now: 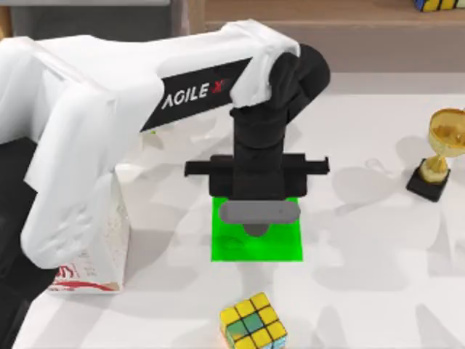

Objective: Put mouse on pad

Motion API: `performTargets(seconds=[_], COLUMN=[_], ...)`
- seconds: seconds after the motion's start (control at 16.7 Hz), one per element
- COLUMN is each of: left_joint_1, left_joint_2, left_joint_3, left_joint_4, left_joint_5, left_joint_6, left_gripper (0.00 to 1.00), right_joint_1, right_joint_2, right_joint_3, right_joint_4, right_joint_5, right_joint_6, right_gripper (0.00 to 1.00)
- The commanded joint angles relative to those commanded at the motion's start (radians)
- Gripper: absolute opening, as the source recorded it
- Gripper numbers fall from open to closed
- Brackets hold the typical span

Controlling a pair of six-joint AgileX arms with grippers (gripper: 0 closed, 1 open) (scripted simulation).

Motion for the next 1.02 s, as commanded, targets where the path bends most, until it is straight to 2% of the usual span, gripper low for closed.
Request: performTargets(seconds=[0.66,1.02], left_joint_1=[0.0,0.0], left_joint_2=[0.0,0.0], left_joint_3=[0.0,0.0], left_joint_4=[0.0,0.0], left_joint_5=[0.0,0.0], left_joint_6=[0.0,0.0], left_gripper=[0.98,1.0], right_joint_1=[0.0,0.0], right_joint_2=[0.0,0.0], right_joint_3=[0.0,0.0], right_joint_4=[0.0,0.0], right_joint_5=[0.0,0.0], right_joint_6=[0.0,0.0], right_gripper=[1.0,1.0])
